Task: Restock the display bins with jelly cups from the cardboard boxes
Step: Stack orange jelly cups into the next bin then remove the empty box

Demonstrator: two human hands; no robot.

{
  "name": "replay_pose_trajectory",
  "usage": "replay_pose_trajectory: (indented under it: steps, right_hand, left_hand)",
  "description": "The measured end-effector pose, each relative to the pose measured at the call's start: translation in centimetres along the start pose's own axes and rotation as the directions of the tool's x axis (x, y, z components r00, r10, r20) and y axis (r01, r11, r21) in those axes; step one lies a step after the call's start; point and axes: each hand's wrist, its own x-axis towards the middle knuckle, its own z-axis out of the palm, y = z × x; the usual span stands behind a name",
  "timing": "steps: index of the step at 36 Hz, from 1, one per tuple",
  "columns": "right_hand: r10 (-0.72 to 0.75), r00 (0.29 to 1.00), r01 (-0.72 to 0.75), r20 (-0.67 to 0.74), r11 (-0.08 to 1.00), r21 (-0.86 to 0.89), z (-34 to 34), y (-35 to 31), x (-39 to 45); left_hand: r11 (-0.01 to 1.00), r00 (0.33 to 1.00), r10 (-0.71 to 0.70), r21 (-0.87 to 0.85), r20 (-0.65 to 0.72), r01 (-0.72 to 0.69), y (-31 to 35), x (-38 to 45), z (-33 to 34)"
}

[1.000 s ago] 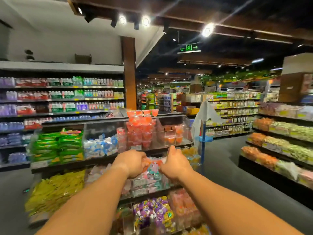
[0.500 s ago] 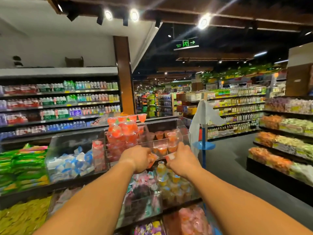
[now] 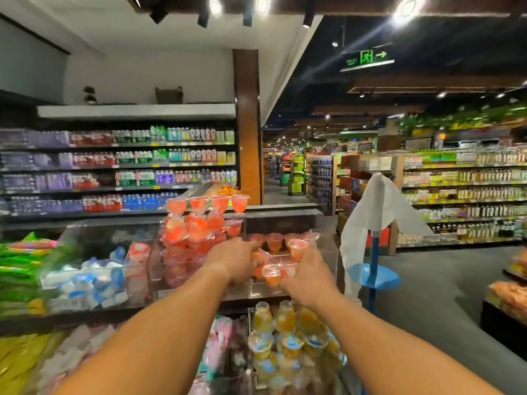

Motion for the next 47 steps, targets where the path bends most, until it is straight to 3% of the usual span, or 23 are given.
replay_pose_trajectory:
  steps: [9, 14, 26, 37, 47]
  right_hand:
    - [0.016, 1.000, -0.015, 0.026, 1.000, -0.017, 2.2, 1.7, 9.0]
    - [0.034, 0.998, -0.035, -0.051, 0.999, -0.016, 2.5, 1.0, 14.3]
    - [-0.041, 0.994, 0.080, 0.102, 0.906, -0.416, 5.6, 0.9, 22.8]
    - [-0.008, 0.969, 0.141, 0.247, 0.838, -0.526, 9.8, 2.6, 26.7]
    - [-0.150, 0.949, 0.300, 0.277, 0.699, -0.649, 11.1, 3.6, 29.0]
  left_hand:
    - [0.999, 0.997, -0.001, -0.036, -0.076, -0.002, -0.7, 8.0, 2.0]
    - [0.999, 0.990, -0.002, -0.037, -0.138, -0.003, -2.5, 12.4, 2.7]
    - [0.995, 0.985, -0.081, -0.071, -0.153, 0.071, -6.4, 16.0, 4.6]
    - [0.993, 0.987, -0.076, -0.097, -0.143, 0.062, -6.3, 19.9, 5.2]
    - [0.995, 0.991, -0.069, -0.085, -0.115, 0.060, -6.1, 22.3, 6.8]
